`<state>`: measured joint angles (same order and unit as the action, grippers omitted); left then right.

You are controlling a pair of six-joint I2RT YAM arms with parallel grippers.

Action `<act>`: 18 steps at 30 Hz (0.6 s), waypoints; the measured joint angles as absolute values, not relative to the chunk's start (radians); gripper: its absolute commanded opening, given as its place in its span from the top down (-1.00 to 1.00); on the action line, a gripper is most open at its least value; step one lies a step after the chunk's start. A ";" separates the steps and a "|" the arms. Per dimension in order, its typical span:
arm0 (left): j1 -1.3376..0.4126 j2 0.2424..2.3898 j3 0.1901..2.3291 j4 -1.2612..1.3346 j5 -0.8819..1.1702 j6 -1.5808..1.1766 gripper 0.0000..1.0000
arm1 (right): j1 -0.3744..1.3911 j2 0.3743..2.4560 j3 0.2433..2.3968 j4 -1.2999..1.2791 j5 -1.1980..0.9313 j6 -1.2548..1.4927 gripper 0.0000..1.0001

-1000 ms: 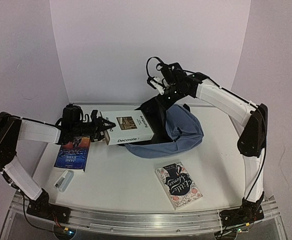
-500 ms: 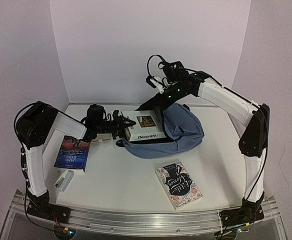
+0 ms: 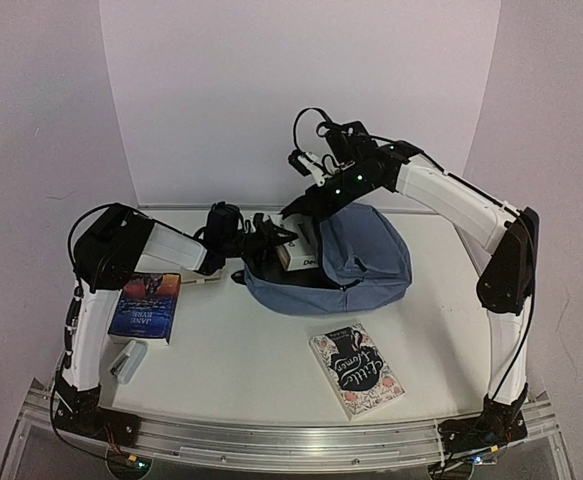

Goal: Pack the student bag
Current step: Place the stationery in the student bag.

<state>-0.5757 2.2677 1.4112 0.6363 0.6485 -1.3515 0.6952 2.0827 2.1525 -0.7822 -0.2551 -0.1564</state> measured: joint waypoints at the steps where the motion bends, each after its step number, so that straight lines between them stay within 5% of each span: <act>1: -0.583 2.281 1.435 0.626 0.644 -1.351 0.64 | 0.695 2.083 2.152 -0.782 -0.259 -0.156 1.00; 7: -0.604 2.357 1.579 0.541 0.637 -1.327 0.30 | 0.694 2.083 2.152 -0.786 -0.275 -0.155 1.00; 11: -0.607 2.357 1.573 0.504 0.635 -1.304 0.74 | 0.691 2.083 2.151 -0.786 -0.274 -0.156 1.00; 18: -0.601 2.297 1.461 0.522 0.664 -1.272 0.85 | 0.674 2.055 2.101 -0.780 -0.275 -0.181 1.00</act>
